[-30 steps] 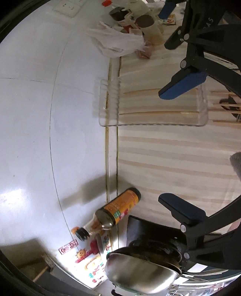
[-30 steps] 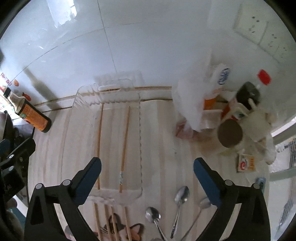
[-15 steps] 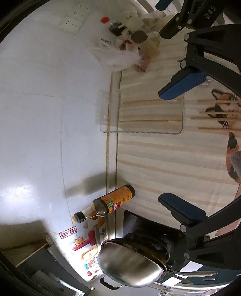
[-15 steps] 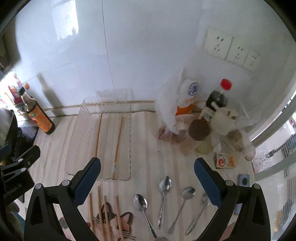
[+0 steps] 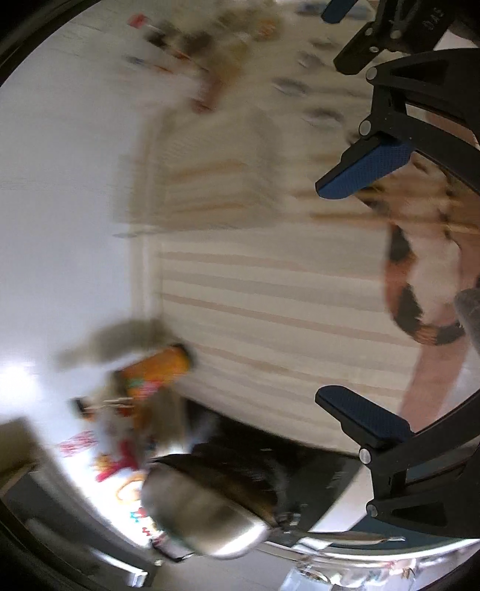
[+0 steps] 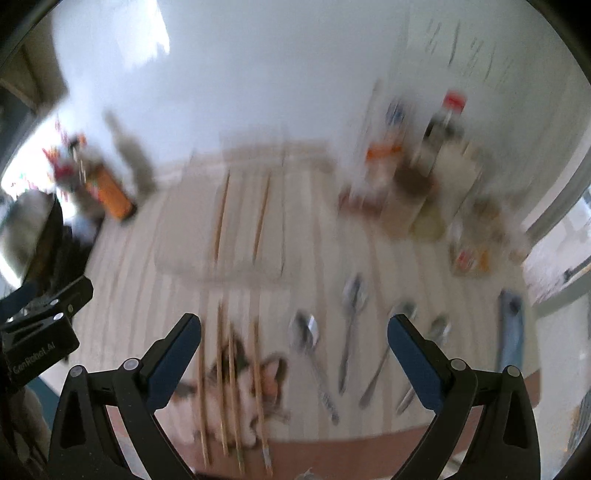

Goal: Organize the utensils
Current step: 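Move both open tools back toward the row of chopsticks, then close the left tool on a chopstick while the right tool grasps another chopstick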

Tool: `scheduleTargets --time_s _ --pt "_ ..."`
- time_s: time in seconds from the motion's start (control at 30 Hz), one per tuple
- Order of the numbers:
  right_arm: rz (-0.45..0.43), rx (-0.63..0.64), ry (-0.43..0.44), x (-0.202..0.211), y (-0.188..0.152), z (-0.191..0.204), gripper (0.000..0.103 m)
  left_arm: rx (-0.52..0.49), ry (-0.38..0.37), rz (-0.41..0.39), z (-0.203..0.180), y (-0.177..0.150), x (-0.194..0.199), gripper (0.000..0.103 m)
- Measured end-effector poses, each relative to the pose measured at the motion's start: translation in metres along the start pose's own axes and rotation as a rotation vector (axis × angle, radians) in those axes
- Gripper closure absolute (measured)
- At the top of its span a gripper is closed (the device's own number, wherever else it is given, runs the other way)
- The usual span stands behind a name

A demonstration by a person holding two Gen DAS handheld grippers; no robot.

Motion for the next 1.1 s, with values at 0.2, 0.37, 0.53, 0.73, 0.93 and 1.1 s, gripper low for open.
scheduleTargets --time_s 0.2,0.37,0.53,0.73,0.93,1.1 --pt "0.287 -0.076 0.091 -0.1 -0.074 0.004 0.053 -0.046 0.013 0.202 -0.014 -0.058 -0.066 0.006" --pt "0.378 -0.096 0.093 -0.146 -0.109 0.004 0.067 -0.068 -0.066 0.296 -0.037 -0.082 -0.088 0.014" --pt "0.385 -0.047 0.058 -0.14 -0.102 0.005 0.096 -0.108 -0.134 0.325 -0.066 -0.09 -0.095 0.026" --pt "0.398 -0.056 -0.006 -0.123 -0.102 -0.016 0.096 -0.15 -0.157 0.328 -0.091 -0.092 -0.098 0.047" --pt "0.426 -0.099 -0.015 -0.108 -0.102 -0.038 0.096 -0.202 -0.174 0.313 -0.102 -0.089 -0.091 0.095" --pt "0.445 -0.102 -0.033 -0.102 -0.101 -0.041 0.095 -0.194 -0.167 0.334 -0.096 -0.095 -0.092 0.098"
Point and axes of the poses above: each gripper's, at about its wrist camera, not at the fingertips, and x roughly against the way its jaws point, z to its left, y to its top, the point moved 4 cm from there along -x, roughly the way its jaws point, and after that the axes turned 10 degrees about y, right-handed, at the moved point
